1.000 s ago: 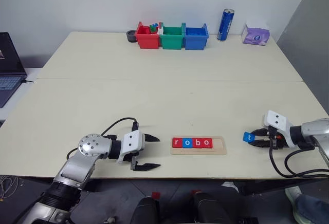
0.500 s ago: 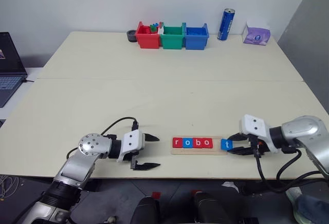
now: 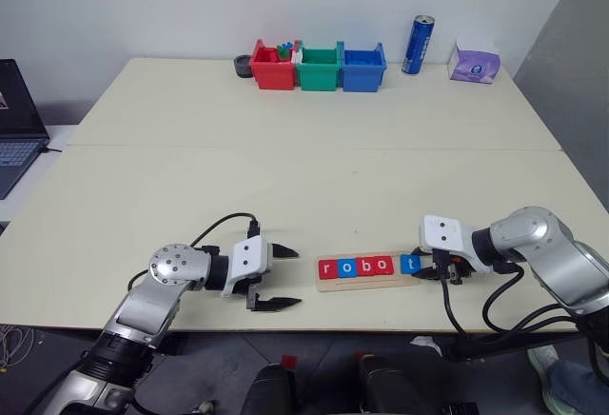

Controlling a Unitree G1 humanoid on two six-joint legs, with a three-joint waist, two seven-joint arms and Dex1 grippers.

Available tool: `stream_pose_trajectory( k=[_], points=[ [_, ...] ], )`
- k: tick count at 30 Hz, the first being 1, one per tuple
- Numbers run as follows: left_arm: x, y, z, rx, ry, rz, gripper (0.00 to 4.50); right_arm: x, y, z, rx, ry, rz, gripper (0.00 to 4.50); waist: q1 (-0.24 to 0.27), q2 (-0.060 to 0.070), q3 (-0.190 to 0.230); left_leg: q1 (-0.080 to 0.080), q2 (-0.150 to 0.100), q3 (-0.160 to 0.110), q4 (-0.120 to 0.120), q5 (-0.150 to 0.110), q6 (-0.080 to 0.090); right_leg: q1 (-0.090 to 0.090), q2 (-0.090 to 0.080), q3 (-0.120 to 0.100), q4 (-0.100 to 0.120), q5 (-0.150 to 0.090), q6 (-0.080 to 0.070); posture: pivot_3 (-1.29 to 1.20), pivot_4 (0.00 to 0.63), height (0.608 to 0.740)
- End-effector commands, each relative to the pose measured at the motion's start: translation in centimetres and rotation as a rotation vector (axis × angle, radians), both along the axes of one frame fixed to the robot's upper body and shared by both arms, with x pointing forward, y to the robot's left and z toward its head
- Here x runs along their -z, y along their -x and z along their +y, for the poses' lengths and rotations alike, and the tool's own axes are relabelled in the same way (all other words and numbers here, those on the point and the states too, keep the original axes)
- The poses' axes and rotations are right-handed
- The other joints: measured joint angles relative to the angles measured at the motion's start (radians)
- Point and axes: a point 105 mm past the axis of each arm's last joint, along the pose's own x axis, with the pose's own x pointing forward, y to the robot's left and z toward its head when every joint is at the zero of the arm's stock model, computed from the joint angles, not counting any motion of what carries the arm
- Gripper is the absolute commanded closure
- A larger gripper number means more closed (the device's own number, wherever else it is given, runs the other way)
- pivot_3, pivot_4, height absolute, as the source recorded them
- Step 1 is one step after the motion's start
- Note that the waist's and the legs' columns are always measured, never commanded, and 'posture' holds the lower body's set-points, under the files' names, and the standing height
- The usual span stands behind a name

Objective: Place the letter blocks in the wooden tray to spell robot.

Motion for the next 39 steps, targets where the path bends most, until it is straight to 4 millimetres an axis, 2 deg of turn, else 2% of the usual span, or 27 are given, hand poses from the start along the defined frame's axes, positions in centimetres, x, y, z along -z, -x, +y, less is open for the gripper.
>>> stream_pose_trajectory(
  k=[1,24,33,36,39],
  points=[
    [-0.8,0.1,-0.5,0.014,0.015,-0.04,0.0,-0.4,-0.3,0.4,-0.02,0.004,-0.02,3.04,0.0,0.0,0.0,0.0,0.0,0.0,0.0,0.0,0.0,0.0,0.0,0.0,0.0,0.0,0.0,0.0,0.15,0.74],
    [-0.7,0.0,-0.7,0.014,0.017,-0.046,0.0,-0.9,-0.6,1.7,-0.09,0.01,0.003,3.04,0.0,0.0,0.0,0.0,0.0,0.0,0.0,0.0,0.0,0.0,0.0,0.0,0.0,0.001,-0.001,0.0,0.15,0.74],
    [-0.7,0.0,-0.6,0.011,0.019,-0.043,0.0,-2.1,-1.3,2.0,-0.082,-0.017,-0.026,0.03,0.0,0.0,0.0,0.0,0.0,0.0,0.0,0.0,0.0,0.0,0.0,0.0,0.0,0.001,-0.002,0.0,0.15,0.74],
    [-0.9,-0.1,-0.5,-0.001,0.03,-0.035,0.0,-3.7,-1.4,2.0,-0.063,-0.071,-0.051,0.03,0.001,0.0,0.0,0.0,0.0,0.0,0.0,0.0,0.0,0.0,0.0,0.0,0.0,0.001,-0.002,0.0,0.15,0.74],
    [-1.5,-0.2,0.1,-0.027,0.05,-0.048,0.0,-5.0,-0.6,1.3,-0.03,-0.142,-0.065,0.03,0.001,0.0,0.0,0.0,0.0,-0.001,0.0,0.0,0.0,0.0,0.0,-0.001,0.0,0.002,-0.004,0.0,0.15,0.74]
  ],
)
